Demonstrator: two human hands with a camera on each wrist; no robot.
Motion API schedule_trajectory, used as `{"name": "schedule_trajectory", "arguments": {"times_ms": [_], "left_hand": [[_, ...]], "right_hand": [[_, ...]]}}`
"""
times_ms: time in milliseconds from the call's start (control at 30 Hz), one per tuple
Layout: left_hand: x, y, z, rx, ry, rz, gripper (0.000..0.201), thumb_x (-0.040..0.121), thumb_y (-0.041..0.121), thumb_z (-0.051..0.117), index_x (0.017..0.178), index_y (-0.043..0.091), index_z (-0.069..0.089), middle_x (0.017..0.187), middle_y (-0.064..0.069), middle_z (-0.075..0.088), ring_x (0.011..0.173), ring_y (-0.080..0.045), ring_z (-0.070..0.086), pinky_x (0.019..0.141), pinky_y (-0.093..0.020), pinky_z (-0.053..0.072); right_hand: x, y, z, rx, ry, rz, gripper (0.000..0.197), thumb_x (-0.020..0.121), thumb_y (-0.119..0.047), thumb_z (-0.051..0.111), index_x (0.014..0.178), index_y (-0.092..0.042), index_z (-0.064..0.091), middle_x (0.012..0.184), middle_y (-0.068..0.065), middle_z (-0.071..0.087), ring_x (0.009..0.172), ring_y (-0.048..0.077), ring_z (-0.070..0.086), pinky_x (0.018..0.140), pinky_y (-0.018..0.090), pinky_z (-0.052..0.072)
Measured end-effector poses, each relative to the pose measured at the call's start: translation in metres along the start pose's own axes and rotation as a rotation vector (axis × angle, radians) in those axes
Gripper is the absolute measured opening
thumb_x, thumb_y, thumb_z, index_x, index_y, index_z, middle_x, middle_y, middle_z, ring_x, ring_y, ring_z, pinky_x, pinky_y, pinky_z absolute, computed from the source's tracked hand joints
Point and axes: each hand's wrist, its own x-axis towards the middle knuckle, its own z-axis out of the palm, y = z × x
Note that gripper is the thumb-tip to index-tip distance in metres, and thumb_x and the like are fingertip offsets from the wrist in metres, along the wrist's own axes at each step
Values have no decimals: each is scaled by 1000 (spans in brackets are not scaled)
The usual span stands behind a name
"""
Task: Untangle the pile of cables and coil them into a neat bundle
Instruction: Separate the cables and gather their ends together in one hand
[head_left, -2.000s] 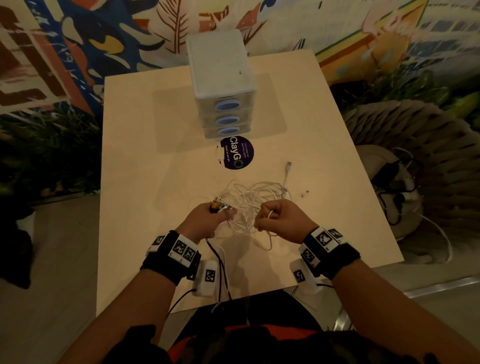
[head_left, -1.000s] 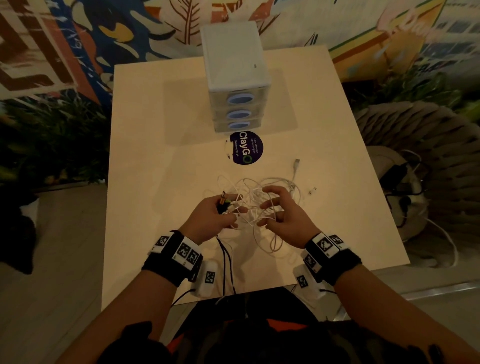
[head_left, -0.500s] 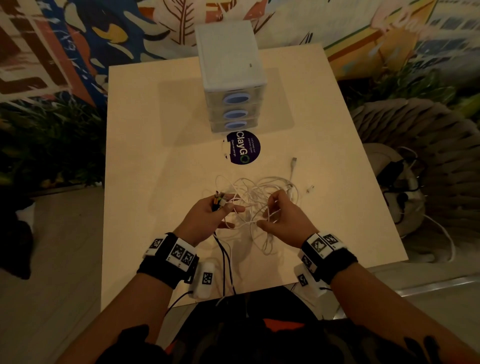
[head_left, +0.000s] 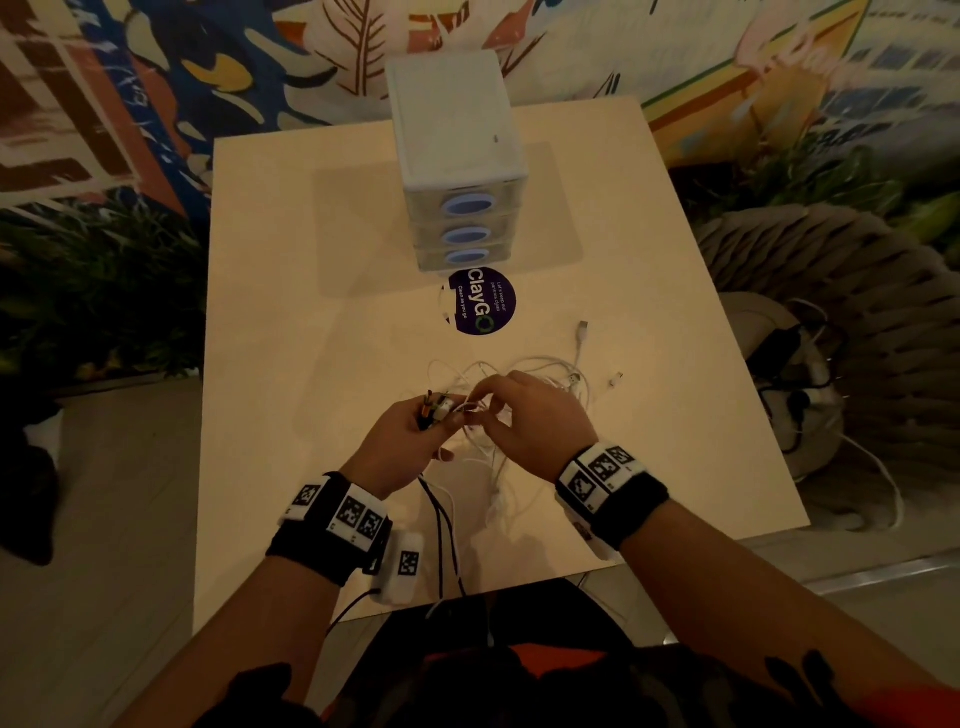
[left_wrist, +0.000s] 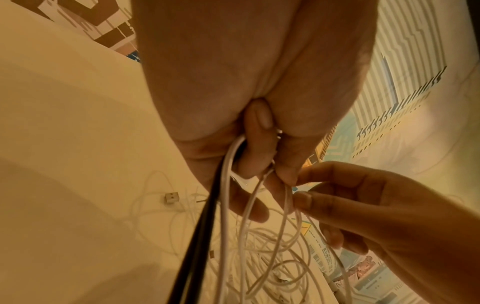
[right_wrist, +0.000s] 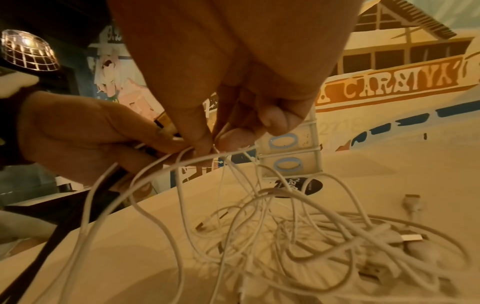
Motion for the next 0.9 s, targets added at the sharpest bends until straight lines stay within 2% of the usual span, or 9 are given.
{"name": "schedule_trajectory", "arguments": {"times_ms": [200, 300, 400, 500, 567, 667, 733, 800, 900], "left_hand": [[-2, 0, -2, 84, -28, -11, 13, 101, 21, 62, 112, 22, 69, 100, 5, 78, 101, -8, 71, 78, -36, 59], [-1, 2, 2, 70, 75, -18, 4, 94, 16, 69, 97, 18, 67, 97, -10, 74, 89, -17, 68, 73, -32, 56], [2, -3, 2, 91, 131, -46, 18, 89, 23, 75, 92, 14, 59, 98, -22, 66, 89, -35, 64, 79, -47, 57], [2, -6, 0, 121, 137, -42, 24, 86, 31, 78, 84, 21, 57, 92, -16, 62, 85, -32, 61, 86, -58, 54], [1, -3, 2, 128, 148, -32, 33, 84, 37, 81, 88, 15, 57, 92, -10, 67, 87, -31, 63, 87, -55, 54], [-1, 3, 4, 85, 165, -56, 47, 83, 45, 80, 86, 8, 52, 89, -7, 71, 77, -23, 62, 78, -48, 58], [-2, 3, 3, 79, 181, -77, 49, 87, 50, 74, 88, 6, 53, 88, -8, 72, 84, -25, 66, 72, -40, 59], [-2, 0, 1, 80, 224, -95, 42, 94, 47, 67, 90, 7, 56, 87, -3, 74, 88, -26, 68, 68, -35, 58], [1, -9, -2, 118, 305, -91, 26, 94, 37, 70, 87, 16, 56, 87, -5, 73, 81, -22, 65, 71, -45, 56]], "right_hand": [[10, 4, -4, -88, -74, -13, 27, 97, -52, 54, 105, -35, 72, 95, -11, 63, 87, 15, 63, 70, 34, 53], [10, 6, -8, -67, -57, -24, 21, 95, -48, 57, 99, -33, 71, 92, -12, 62, 83, 14, 63, 68, 33, 53], [7, 13, -14, 8, 22, 10, 15, 93, -43, 58, 93, -31, 67, 86, -14, 63, 79, 13, 61, 71, 35, 54], [3, 21, -21, 110, 80, 66, 11, 94, -38, 60, 93, -28, 65, 85, -13, 69, 76, 12, 62, 72, 32, 51], [0, 27, -23, 167, 94, 129, 8, 95, -36, 62, 94, -28, 63, 87, -13, 71, 73, 12, 63, 69, 30, 50], [-5, 39, -23, 278, 143, 257, 7, 95, -37, 61, 94, -30, 62, 83, -12, 72, 71, 9, 67, 68, 28, 53], [-7, 46, -26, 465, 193, 361, 3, 98, -31, 58, 96, -28, 58, 81, -10, 75, 68, 7, 71, 66, 27, 53], [-10, 52, -30, 601, 216, 416, 1, 100, -24, 56, 99, -25, 56, 82, -8, 77, 68, 9, 73, 67, 26, 53], [-12, 58, -31, 631, 177, 363, 5, 101, -19, 56, 100, -23, 54, 86, -9, 77, 71, 10, 70, 72, 29, 54]]}}
